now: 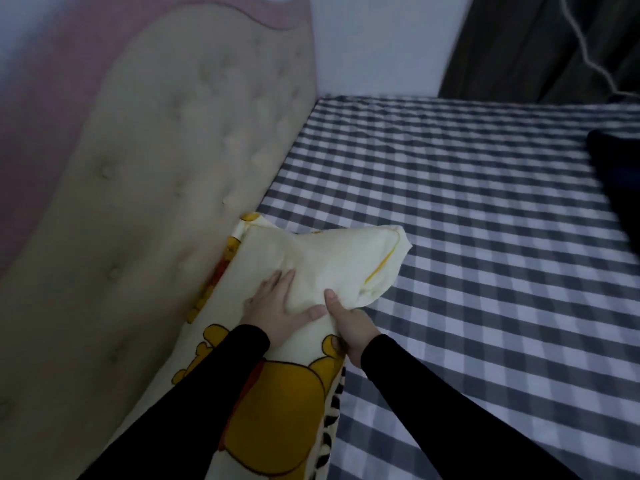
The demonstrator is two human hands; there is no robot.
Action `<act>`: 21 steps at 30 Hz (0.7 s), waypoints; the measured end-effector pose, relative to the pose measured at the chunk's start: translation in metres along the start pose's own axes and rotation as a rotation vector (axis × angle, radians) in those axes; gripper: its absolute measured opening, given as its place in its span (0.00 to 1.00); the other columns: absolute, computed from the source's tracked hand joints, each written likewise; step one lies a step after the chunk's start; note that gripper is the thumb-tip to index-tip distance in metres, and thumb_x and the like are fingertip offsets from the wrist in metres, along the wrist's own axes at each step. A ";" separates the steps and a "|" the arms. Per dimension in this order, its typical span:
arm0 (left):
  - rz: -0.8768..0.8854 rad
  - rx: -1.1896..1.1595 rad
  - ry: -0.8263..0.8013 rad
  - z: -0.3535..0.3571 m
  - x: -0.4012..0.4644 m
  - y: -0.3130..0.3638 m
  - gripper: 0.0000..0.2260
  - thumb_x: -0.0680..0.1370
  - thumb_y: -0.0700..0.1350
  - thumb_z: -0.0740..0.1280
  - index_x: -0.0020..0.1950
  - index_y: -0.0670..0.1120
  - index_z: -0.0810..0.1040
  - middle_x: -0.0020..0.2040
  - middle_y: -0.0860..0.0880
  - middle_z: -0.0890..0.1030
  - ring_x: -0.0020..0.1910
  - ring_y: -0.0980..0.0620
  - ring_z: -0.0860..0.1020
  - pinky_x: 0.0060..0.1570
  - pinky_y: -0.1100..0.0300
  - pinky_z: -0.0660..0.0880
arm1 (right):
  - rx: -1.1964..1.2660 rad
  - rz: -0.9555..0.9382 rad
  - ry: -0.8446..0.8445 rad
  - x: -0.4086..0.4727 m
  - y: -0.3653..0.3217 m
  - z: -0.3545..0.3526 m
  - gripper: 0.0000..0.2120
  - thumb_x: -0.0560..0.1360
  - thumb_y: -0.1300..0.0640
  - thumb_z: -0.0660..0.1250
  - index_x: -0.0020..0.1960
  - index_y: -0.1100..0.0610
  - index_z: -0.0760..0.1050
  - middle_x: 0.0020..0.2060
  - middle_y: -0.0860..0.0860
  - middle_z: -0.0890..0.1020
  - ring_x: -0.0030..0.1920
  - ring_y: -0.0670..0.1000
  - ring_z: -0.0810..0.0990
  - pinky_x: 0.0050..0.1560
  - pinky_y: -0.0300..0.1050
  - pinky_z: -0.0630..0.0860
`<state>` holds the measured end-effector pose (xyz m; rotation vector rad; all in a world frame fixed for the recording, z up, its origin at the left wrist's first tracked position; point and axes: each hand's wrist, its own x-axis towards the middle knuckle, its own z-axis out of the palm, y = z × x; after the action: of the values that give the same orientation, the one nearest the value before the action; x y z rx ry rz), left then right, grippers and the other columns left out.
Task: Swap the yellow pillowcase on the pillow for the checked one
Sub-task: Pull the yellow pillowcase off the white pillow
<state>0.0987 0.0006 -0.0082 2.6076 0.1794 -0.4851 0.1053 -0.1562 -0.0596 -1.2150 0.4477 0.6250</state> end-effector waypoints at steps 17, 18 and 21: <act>0.208 0.374 0.031 -0.056 -0.125 0.064 0.58 0.57 0.75 0.70 0.77 0.58 0.43 0.78 0.53 0.55 0.74 0.47 0.59 0.69 0.44 0.63 | -0.886 -0.723 0.103 -0.163 -0.071 -0.019 0.20 0.72 0.39 0.68 0.54 0.54 0.75 0.49 0.49 0.81 0.51 0.49 0.79 0.54 0.53 0.77; 0.211 0.345 0.040 -0.058 -0.123 0.062 0.58 0.57 0.75 0.70 0.78 0.58 0.43 0.78 0.53 0.56 0.74 0.48 0.60 0.69 0.44 0.63 | -1.050 -0.862 0.229 -0.162 -0.072 -0.026 0.23 0.69 0.38 0.69 0.53 0.55 0.75 0.48 0.49 0.80 0.50 0.50 0.78 0.53 0.51 0.77; 0.206 0.337 0.040 -0.064 -0.117 0.058 0.58 0.56 0.75 0.70 0.78 0.57 0.46 0.77 0.53 0.58 0.73 0.48 0.62 0.68 0.44 0.63 | -1.113 -1.296 0.644 -0.160 -0.075 -0.047 0.28 0.64 0.36 0.71 0.47 0.58 0.69 0.42 0.53 0.74 0.44 0.54 0.73 0.46 0.52 0.74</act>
<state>0.0214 -0.0247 0.1128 2.9228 -0.1720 -0.4191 0.0346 -0.2496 0.0812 -2.3904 -0.3067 -0.8084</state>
